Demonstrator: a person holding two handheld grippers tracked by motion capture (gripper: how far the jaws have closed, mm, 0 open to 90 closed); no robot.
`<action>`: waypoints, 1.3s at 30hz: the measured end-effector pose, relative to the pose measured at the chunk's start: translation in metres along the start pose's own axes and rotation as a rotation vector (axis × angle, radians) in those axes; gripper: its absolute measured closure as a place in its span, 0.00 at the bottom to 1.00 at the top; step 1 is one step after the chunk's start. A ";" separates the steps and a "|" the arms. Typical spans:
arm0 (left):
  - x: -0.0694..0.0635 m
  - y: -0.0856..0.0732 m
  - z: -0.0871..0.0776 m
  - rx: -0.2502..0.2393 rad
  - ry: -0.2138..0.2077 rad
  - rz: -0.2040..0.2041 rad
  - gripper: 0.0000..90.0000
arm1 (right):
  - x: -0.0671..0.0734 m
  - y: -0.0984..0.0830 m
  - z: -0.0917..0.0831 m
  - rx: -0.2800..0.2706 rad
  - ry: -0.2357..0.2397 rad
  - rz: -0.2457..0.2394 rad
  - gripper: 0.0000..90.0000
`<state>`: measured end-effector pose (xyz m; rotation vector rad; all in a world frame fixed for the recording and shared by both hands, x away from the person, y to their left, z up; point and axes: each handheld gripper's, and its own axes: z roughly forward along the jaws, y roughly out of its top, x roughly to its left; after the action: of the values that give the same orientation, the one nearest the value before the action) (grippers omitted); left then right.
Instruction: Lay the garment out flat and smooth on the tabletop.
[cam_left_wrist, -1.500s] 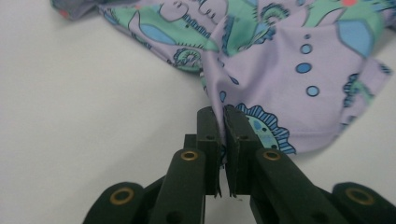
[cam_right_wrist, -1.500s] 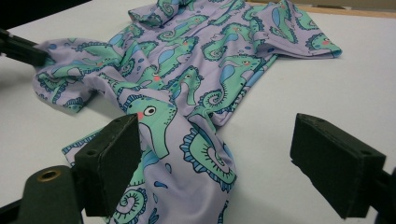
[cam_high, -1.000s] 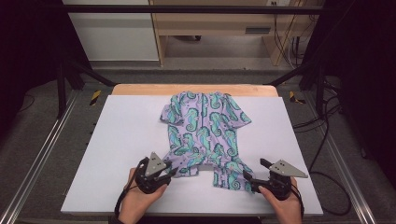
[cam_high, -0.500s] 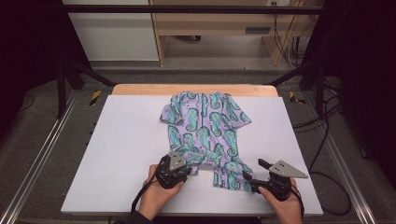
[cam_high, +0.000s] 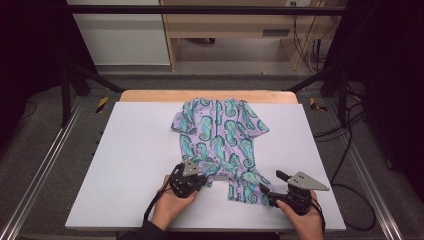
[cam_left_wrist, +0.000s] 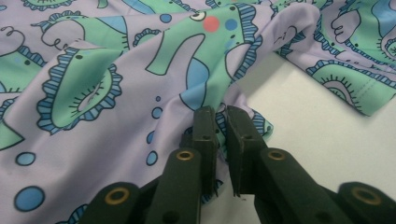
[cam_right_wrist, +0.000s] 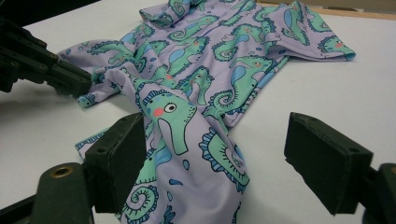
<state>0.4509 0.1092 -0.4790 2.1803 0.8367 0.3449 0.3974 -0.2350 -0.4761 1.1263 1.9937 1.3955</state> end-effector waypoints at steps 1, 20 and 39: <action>-0.001 0.000 -0.003 -0.002 0.000 0.005 0.94 | 0.000 0.000 0.000 -0.001 0.000 -0.001 0.23; -0.045 -0.015 -0.092 -0.078 -0.097 0.108 0.91 | -0.003 0.007 -0.001 0.015 -0.035 0.021 0.33; 0.042 -0.021 -0.038 -0.078 0.067 -0.010 0.60 | -0.011 0.006 0.034 0.128 0.054 0.038 0.55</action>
<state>0.4544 0.1686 -0.4698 2.1020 0.8560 0.4403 0.4305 -0.2244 -0.4845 1.1991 2.1366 1.3463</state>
